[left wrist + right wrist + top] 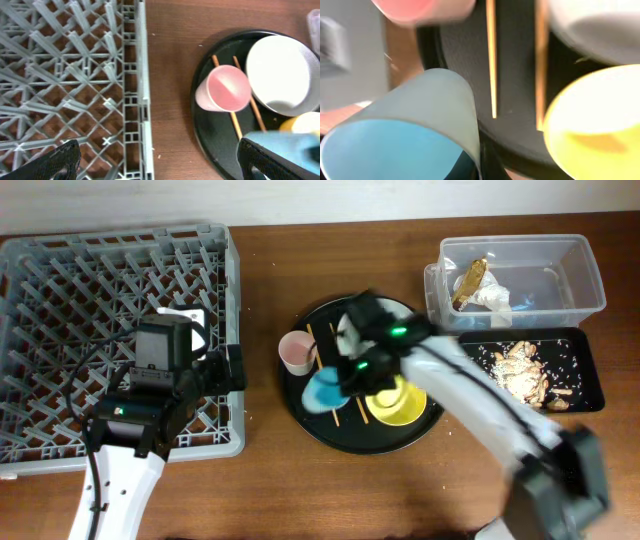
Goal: Sort waste into correct bins and load items into the dishwasher rack
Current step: 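Grasp the blue cup with the right gripper and lift it, then hand the blue cup from the right gripper to the left gripper, then place the blue cup upside down in the rack with the left gripper, then grasp the pink cup with the right gripper and lift it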
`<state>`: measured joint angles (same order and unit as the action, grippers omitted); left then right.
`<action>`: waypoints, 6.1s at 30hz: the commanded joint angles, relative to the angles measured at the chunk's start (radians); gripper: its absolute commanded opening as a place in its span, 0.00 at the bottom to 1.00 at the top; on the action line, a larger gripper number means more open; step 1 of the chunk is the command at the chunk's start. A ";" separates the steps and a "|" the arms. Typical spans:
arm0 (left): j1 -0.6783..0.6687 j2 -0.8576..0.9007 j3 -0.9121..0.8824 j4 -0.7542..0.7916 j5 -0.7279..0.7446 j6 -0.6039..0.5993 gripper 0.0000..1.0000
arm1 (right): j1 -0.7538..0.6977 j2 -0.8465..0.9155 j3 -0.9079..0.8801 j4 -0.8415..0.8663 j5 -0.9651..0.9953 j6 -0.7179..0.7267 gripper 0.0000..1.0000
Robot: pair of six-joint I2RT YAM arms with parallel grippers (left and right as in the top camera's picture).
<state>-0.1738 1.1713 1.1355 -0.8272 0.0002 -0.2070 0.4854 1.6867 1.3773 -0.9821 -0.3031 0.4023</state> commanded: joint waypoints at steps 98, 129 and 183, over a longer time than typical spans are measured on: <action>0.072 0.321 0.014 0.850 1.557 -0.119 0.61 | -0.220 -0.061 -0.007 0.552 -0.776 -0.185 0.56; 0.200 0.372 0.320 -0.379 -0.030 -0.004 0.56 | -0.373 -0.061 -0.006 0.312 -0.575 -0.185 0.98; 0.101 0.642 0.718 -0.408 1.247 0.442 0.99 | -0.370 -0.041 -0.003 0.434 -0.957 -0.182 0.04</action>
<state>-0.0837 1.8217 1.8496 -1.2339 0.8654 0.0967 0.1223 1.6375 1.3708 -0.5503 -0.9634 0.3492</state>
